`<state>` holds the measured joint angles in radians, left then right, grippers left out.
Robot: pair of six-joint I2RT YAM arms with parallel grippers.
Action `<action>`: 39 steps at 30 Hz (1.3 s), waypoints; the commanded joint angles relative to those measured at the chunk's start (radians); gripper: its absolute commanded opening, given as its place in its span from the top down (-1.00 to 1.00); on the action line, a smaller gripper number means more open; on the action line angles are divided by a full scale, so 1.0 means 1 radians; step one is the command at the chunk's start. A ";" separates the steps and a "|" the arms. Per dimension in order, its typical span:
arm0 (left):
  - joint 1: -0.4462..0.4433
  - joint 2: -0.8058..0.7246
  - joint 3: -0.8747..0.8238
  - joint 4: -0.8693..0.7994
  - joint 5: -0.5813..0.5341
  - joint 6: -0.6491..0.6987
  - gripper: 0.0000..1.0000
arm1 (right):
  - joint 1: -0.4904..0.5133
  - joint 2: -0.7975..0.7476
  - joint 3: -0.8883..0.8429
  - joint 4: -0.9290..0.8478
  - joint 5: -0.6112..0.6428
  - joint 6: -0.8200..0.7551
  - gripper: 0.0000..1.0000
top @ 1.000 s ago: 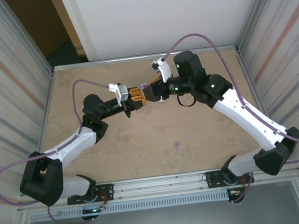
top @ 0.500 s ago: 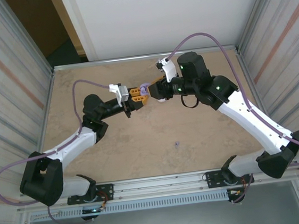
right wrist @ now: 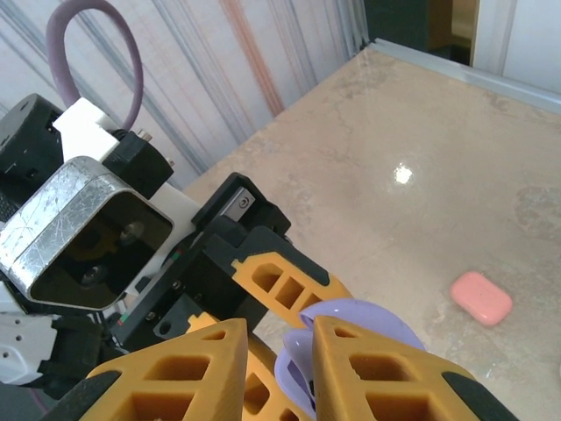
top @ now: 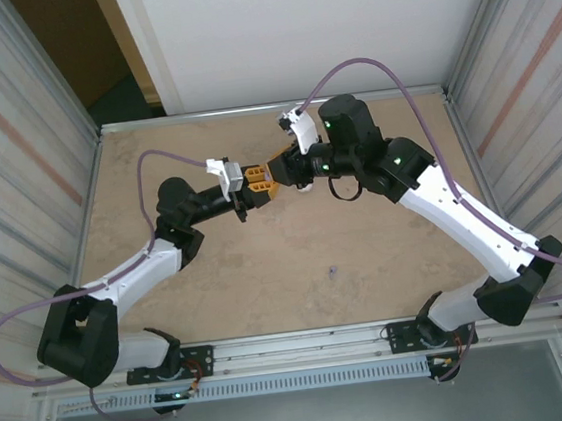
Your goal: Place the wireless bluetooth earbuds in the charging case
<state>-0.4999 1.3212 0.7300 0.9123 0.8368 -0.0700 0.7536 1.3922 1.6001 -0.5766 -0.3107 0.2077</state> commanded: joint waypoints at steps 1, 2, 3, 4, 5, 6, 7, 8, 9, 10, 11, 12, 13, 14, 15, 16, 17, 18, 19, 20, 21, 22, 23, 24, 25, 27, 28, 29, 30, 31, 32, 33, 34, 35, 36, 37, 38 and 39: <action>-0.007 -0.020 0.010 0.008 0.007 0.023 1.00 | 0.009 0.017 0.042 0.004 -0.011 -0.024 0.51; -0.008 -0.021 0.010 0.008 0.007 0.024 1.00 | 0.010 0.021 0.044 0.003 -0.012 -0.024 0.51; -0.007 -0.021 0.010 0.008 0.007 0.023 1.00 | 0.011 0.023 0.044 0.002 -0.011 -0.024 0.51; -0.007 -0.020 0.011 0.008 0.007 0.024 1.00 | 0.011 0.027 0.047 0.001 -0.011 -0.025 0.51; -0.007 -0.020 0.010 0.007 0.006 0.023 1.00 | 0.012 0.029 0.047 -0.002 -0.010 -0.026 0.51; -0.008 -0.021 0.011 0.008 0.007 0.024 1.00 | 0.011 0.030 0.045 -0.007 -0.006 -0.027 0.51; -0.008 -0.022 0.010 0.008 0.006 0.024 1.00 | 0.012 0.032 0.047 -0.012 0.000 -0.028 0.51; -0.008 -0.022 0.009 0.008 0.004 0.024 1.00 | 0.013 0.033 0.046 -0.018 0.004 -0.030 0.51; -0.008 -0.022 0.009 0.008 0.002 0.025 1.00 | 0.014 0.033 0.044 -0.022 0.008 -0.032 0.51; -0.008 -0.023 0.008 0.009 0.000 0.024 1.00 | 0.013 0.030 0.043 -0.026 0.012 -0.033 0.51; -0.006 -0.023 0.008 0.010 -0.004 0.024 1.00 | 0.014 0.028 0.041 -0.030 0.015 -0.035 0.51; -0.008 -0.023 0.007 0.010 -0.005 0.024 1.00 | 0.014 0.028 0.041 -0.034 0.018 -0.037 0.52; -0.007 -0.025 0.008 0.010 -0.005 0.024 1.00 | 0.014 0.025 0.039 -0.037 0.021 -0.039 0.52; -0.008 -0.025 0.008 0.011 -0.005 0.024 1.00 | 0.014 0.023 0.037 -0.040 0.024 -0.040 0.52; -0.007 -0.026 0.006 0.011 -0.007 0.024 1.00 | 0.013 0.022 0.037 -0.045 0.029 -0.042 0.52; -0.007 -0.027 0.005 0.011 -0.007 0.023 1.00 | 0.012 0.021 0.036 -0.049 0.032 -0.043 0.52; -0.007 -0.028 0.005 0.011 -0.010 0.024 1.00 | 0.013 0.019 0.037 -0.055 0.037 -0.043 0.52; -0.008 -0.030 0.005 0.012 -0.010 0.023 1.00 | 0.013 0.017 0.035 -0.058 0.040 -0.045 0.52; -0.007 -0.031 0.003 0.013 -0.010 0.023 1.00 | 0.012 0.016 0.032 -0.061 0.044 -0.044 0.52; -0.007 -0.032 0.004 0.013 -0.011 0.024 1.00 | 0.012 0.012 0.028 -0.063 0.046 -0.046 0.52; -0.007 -0.033 0.004 0.013 -0.011 0.023 1.00 | 0.012 0.010 0.024 -0.063 0.045 -0.045 0.51; -0.007 -0.033 0.004 0.013 -0.013 0.024 1.00 | 0.012 0.004 0.019 -0.061 0.047 -0.045 0.52; -0.008 -0.033 0.004 0.012 -0.013 0.023 1.00 | 0.013 0.002 0.014 -0.062 0.049 -0.045 0.51; -0.007 -0.032 0.003 0.013 -0.015 0.022 1.00 | 0.013 -0.002 0.011 -0.062 0.050 -0.046 0.51; -0.008 -0.031 0.004 0.013 -0.015 0.022 1.00 | 0.011 -0.005 0.009 -0.063 0.052 -0.047 0.52; -0.008 -0.029 0.004 0.014 -0.015 0.021 1.00 | 0.011 -0.010 0.004 -0.066 0.054 -0.046 0.51; -0.007 -0.030 0.003 0.015 -0.015 0.020 1.00 | 0.011 -0.013 0.003 -0.067 0.055 -0.046 0.52; -0.007 -0.028 0.003 0.016 -0.016 0.020 1.00 | 0.010 -0.015 0.003 -0.071 0.056 -0.048 0.52; -0.008 -0.030 0.003 0.017 -0.014 0.019 1.00 | 0.011 -0.015 0.003 -0.074 0.060 -0.049 0.52; -0.008 -0.029 0.004 0.017 -0.016 0.019 1.00 | 0.011 -0.016 0.003 -0.078 0.062 -0.051 0.52; -0.008 -0.030 0.003 0.017 -0.016 0.018 1.00 | 0.009 -0.016 0.003 -0.083 0.066 -0.052 0.54; -0.008 -0.030 0.003 0.017 -0.016 0.018 1.00 | 0.010 -0.017 0.002 -0.086 0.068 -0.052 0.56; -0.007 -0.030 0.004 0.017 -0.016 0.018 1.00 | 0.008 -0.019 0.001 -0.088 0.069 -0.052 0.58; -0.007 -0.029 0.004 0.018 -0.016 0.019 1.00 | 0.006 -0.019 0.000 -0.088 0.069 -0.054 0.59; -0.007 -0.029 0.004 0.018 -0.016 0.018 1.00 | 0.005 -0.020 -0.001 -0.089 0.070 -0.053 0.61; -0.008 -0.030 0.004 0.019 -0.017 0.018 1.00 | 0.004 -0.021 -0.003 -0.091 0.070 -0.053 0.65; -0.007 -0.030 0.004 0.019 -0.016 0.018 1.00 | 0.002 -0.019 0.000 -0.093 0.069 -0.054 0.67; -0.008 -0.030 0.004 0.019 -0.016 0.018 1.00 | 0.002 -0.019 -0.001 -0.095 0.070 -0.054 0.68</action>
<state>-0.4999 1.3201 0.7300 0.8940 0.8276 -0.0700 0.7589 1.4048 1.6100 -0.6418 -0.2569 0.1711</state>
